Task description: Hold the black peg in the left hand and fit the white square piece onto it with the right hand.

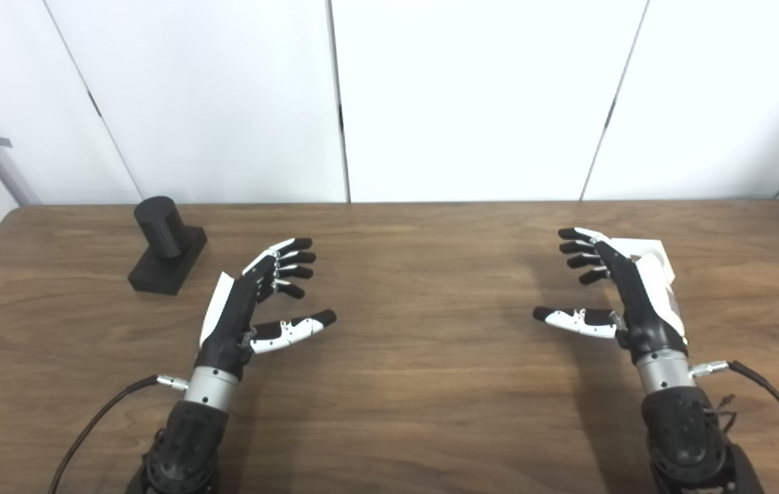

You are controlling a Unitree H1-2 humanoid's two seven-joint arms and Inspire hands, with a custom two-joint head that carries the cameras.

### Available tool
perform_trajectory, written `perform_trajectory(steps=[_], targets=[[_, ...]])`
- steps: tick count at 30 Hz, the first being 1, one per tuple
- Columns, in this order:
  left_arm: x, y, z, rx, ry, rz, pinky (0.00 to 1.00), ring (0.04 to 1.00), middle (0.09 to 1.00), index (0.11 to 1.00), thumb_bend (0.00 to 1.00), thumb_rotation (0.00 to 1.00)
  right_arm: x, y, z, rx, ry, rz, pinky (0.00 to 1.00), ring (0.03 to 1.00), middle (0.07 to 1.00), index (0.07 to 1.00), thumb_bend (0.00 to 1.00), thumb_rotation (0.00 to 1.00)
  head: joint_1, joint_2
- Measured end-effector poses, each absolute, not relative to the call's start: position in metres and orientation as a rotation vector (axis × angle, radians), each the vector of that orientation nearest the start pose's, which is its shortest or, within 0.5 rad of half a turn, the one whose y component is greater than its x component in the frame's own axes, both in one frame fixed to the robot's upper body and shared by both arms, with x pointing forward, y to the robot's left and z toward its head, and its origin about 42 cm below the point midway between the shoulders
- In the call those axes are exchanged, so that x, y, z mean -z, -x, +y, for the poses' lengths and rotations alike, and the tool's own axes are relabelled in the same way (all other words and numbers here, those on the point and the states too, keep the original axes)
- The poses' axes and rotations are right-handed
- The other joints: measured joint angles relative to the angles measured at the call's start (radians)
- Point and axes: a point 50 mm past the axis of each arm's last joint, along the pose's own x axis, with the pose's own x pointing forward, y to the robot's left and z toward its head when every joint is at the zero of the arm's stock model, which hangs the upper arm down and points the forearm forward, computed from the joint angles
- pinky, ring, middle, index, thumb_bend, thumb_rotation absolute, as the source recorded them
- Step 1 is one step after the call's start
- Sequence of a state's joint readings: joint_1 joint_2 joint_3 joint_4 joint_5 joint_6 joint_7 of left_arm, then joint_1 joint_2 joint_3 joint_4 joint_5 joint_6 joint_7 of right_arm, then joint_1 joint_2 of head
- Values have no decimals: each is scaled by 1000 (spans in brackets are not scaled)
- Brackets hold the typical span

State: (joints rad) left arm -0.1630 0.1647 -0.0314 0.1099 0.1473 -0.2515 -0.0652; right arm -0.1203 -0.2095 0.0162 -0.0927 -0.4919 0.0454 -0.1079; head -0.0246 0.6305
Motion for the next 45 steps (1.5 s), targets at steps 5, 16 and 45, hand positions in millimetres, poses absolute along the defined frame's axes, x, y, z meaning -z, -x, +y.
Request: perform_trajectory(steps=[5,16,45], targets=[[-132,-334,240,152,-318,-292,590,722,773,797,734,61,-162,-320,-267,124,689,-216,591,686,727,764,655,0,0,-5],[-127,-334,240,160,-315,-296,578,707,765,787,734,59,-162,-320,-266,120,688,-223,591,688,728,761,654,0,2,-2],[-114,-345,192,155,-342,-285,536,713,762,744,765,119,-154,-315,-292,121,674,-213,547,650,705,747,661,0,416,-190]])
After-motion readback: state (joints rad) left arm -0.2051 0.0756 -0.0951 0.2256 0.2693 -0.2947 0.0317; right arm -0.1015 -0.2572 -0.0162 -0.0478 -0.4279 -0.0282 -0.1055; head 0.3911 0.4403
